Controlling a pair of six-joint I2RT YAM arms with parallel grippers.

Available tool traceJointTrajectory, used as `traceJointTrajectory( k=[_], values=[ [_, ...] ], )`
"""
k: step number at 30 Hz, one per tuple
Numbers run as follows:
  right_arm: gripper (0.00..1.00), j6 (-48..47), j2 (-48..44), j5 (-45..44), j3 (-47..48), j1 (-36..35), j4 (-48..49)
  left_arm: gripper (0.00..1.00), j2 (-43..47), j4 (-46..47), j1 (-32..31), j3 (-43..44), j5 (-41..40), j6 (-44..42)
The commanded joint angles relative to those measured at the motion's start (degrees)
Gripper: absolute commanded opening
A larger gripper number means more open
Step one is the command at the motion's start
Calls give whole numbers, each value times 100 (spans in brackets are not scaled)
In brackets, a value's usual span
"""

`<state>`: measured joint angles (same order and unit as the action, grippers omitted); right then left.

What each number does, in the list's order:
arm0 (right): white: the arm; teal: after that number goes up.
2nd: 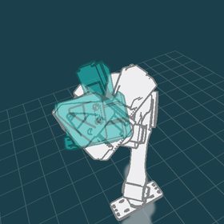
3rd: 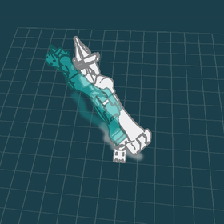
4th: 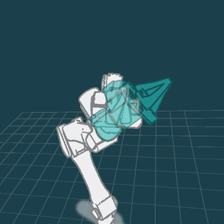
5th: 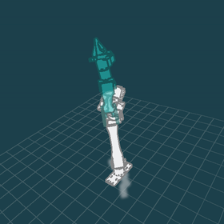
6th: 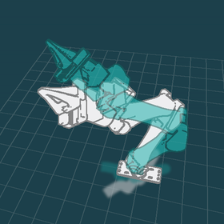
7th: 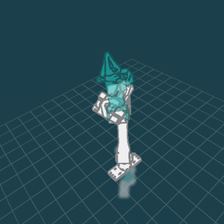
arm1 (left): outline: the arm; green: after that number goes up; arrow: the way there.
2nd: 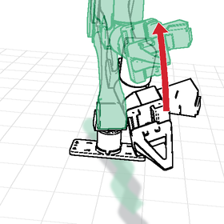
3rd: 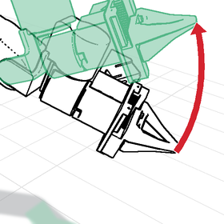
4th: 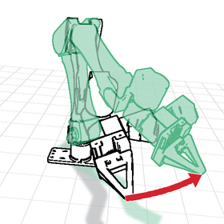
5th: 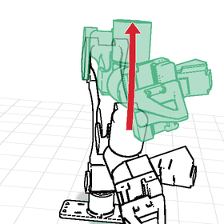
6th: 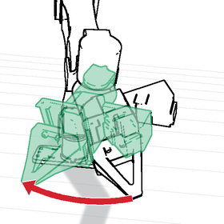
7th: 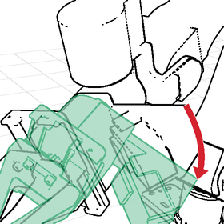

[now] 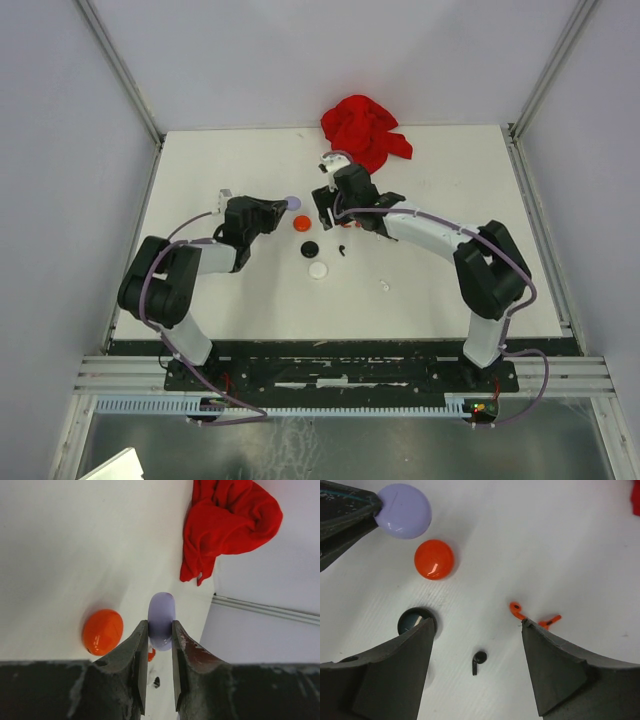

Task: Insert the wireless bluetooth earbuds into the charging case
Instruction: Place the charging case at the center of the board, then pick up the charging case at the center of the board.

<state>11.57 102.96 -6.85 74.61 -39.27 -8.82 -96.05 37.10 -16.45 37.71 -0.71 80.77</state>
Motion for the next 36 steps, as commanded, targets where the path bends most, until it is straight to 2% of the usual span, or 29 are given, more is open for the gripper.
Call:
traceJointTrajectory(
  k=[1,13,28,36],
  values=[
    [79,164,610,693,812,-36,-795,3,-106,-200,69,254,-302,-856],
    [79,185,1821,758,2045,-235,-1156,6,-182,-559,295,269,-624,-1393],
    [79,182,2638,357,3020,-463,-1374,33,-376,-625,489,265,-381,-1563],
    [80,215,2973,152,3408,-492,-1540,52,-276,-679,567,165,-299,-1575]
  ],
)
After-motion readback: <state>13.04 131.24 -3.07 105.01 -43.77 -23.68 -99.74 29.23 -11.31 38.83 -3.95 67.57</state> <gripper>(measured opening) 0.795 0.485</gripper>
